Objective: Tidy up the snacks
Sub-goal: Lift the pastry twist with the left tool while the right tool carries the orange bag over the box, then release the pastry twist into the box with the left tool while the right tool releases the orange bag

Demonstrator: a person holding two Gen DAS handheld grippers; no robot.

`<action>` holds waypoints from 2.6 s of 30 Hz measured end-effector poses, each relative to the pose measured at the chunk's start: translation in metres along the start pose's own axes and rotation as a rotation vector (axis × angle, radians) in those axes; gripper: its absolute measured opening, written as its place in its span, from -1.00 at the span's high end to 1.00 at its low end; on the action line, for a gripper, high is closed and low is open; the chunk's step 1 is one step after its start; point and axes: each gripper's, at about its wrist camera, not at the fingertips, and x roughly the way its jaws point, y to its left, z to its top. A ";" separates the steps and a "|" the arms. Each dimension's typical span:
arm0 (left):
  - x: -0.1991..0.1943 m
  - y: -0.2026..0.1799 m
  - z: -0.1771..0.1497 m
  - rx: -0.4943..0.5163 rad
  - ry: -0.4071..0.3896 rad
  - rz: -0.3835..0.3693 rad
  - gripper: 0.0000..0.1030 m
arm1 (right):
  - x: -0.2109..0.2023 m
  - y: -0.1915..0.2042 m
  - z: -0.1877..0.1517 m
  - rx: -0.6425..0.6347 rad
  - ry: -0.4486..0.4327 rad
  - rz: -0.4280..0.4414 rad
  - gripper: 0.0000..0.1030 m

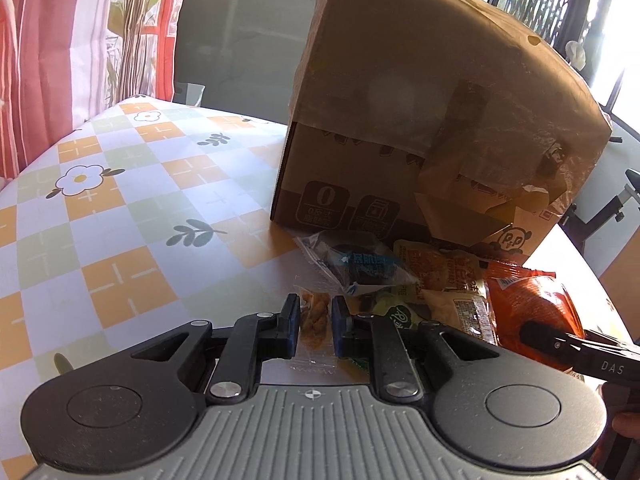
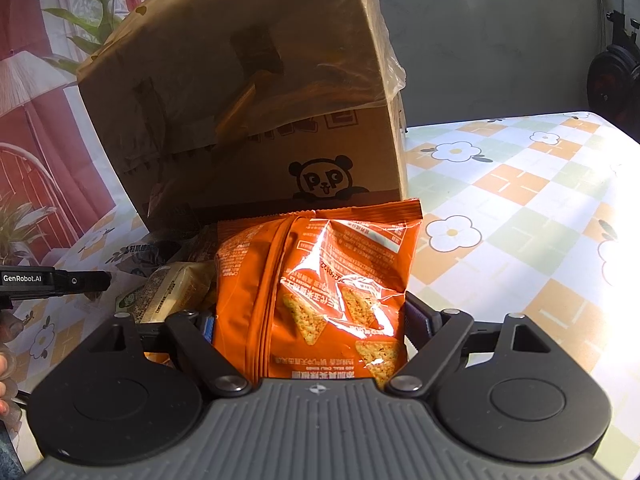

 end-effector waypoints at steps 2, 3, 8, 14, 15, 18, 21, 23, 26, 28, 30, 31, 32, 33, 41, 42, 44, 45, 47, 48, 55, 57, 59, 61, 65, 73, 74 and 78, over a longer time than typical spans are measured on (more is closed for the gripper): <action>-0.003 -0.002 0.000 0.004 -0.010 -0.010 0.66 | -0.003 -0.002 0.001 0.017 0.006 0.008 -0.62; -0.006 -0.002 0.000 0.004 -0.022 -0.018 0.66 | -0.004 -0.004 0.002 0.029 0.012 0.009 -0.61; -0.021 -0.001 0.008 -0.026 -0.085 -0.034 0.66 | -0.023 -0.008 0.005 0.055 0.008 0.020 -0.58; -0.040 -0.007 0.024 -0.011 -0.175 -0.043 0.66 | -0.054 -0.006 0.019 0.064 -0.085 0.035 -0.57; -0.044 -0.009 0.029 -0.003 -0.190 -0.047 0.66 | -0.060 -0.003 0.024 0.053 -0.106 0.042 -0.57; -0.054 -0.016 0.042 0.031 -0.242 -0.060 0.66 | -0.075 0.007 0.040 0.015 -0.172 0.071 -0.57; -0.065 -0.024 0.060 0.066 -0.291 -0.083 0.66 | -0.090 0.016 0.060 -0.012 -0.237 0.102 -0.57; -0.071 -0.030 0.073 0.083 -0.328 -0.090 0.66 | -0.101 0.023 0.076 -0.028 -0.289 0.122 -0.57; -0.076 -0.041 0.094 0.116 -0.388 -0.104 0.66 | -0.110 0.029 0.103 -0.026 -0.330 0.137 -0.57; -0.074 -0.049 0.111 0.135 -0.414 -0.115 0.66 | -0.111 0.031 0.123 -0.010 -0.352 0.146 -0.57; -0.070 -0.056 0.127 0.142 -0.432 -0.126 0.66 | -0.104 0.035 0.147 -0.010 -0.363 0.151 -0.57; -0.067 -0.060 0.137 0.144 -0.437 -0.133 0.66 | -0.100 0.038 0.159 -0.024 -0.367 0.146 -0.57; -0.063 -0.062 0.145 0.144 -0.438 -0.137 0.66 | -0.095 0.042 0.171 -0.044 -0.365 0.134 -0.57; -0.058 -0.065 0.154 0.146 -0.440 -0.142 0.66 | -0.090 0.046 0.183 -0.068 -0.359 0.119 -0.57; -0.007 -0.077 0.194 0.166 -0.370 -0.122 0.65 | 0.007 0.069 0.242 -0.170 -0.265 -0.096 -0.57; -0.001 -0.077 0.195 0.168 -0.358 -0.115 0.65 | 0.019 0.071 0.245 -0.173 -0.242 -0.116 -0.57; 0.009 -0.079 0.196 0.176 -0.345 -0.107 0.65 | 0.037 0.072 0.245 -0.166 -0.196 -0.126 -0.59; 0.012 -0.078 0.196 0.189 -0.351 -0.108 0.60 | 0.045 0.073 0.246 -0.166 -0.165 -0.121 -0.62; 0.015 -0.076 0.193 0.207 -0.365 -0.085 0.13 | 0.059 0.077 0.248 -0.174 -0.095 -0.103 -0.65; 0.015 -0.072 0.191 0.191 -0.372 -0.075 -0.14 | 0.062 0.079 0.249 -0.175 -0.082 -0.102 -0.65; 0.012 -0.063 0.188 0.177 -0.354 -0.031 -0.25 | 0.060 0.068 0.250 -0.120 -0.080 -0.126 -0.80; 0.006 -0.062 0.187 0.176 -0.356 -0.037 -0.45 | 0.057 0.063 0.250 -0.092 -0.085 -0.119 -0.82; -0.001 -0.064 0.186 0.183 -0.367 -0.028 -0.60 | 0.050 0.060 0.249 -0.072 -0.101 -0.081 -0.87; -0.007 -0.067 0.185 0.194 -0.379 -0.021 -0.73 | 0.044 0.061 0.249 -0.078 -0.130 -0.056 -0.92; -0.019 -0.071 0.183 0.200 -0.376 -0.022 -0.78 | 0.029 0.070 0.251 -0.112 -0.209 -0.064 -1.00; -0.038 -0.069 0.172 0.195 -0.350 0.028 -0.86 | 0.001 0.074 0.235 -0.138 -0.275 -0.007 -1.00; -0.040 -0.067 0.170 0.189 -0.349 0.023 -0.86 | -0.003 0.073 0.231 -0.141 -0.282 0.004 -1.00; -0.049 -0.053 0.158 0.160 -0.345 0.019 -0.86 | -0.018 0.071 0.215 -0.116 -0.294 0.017 -1.00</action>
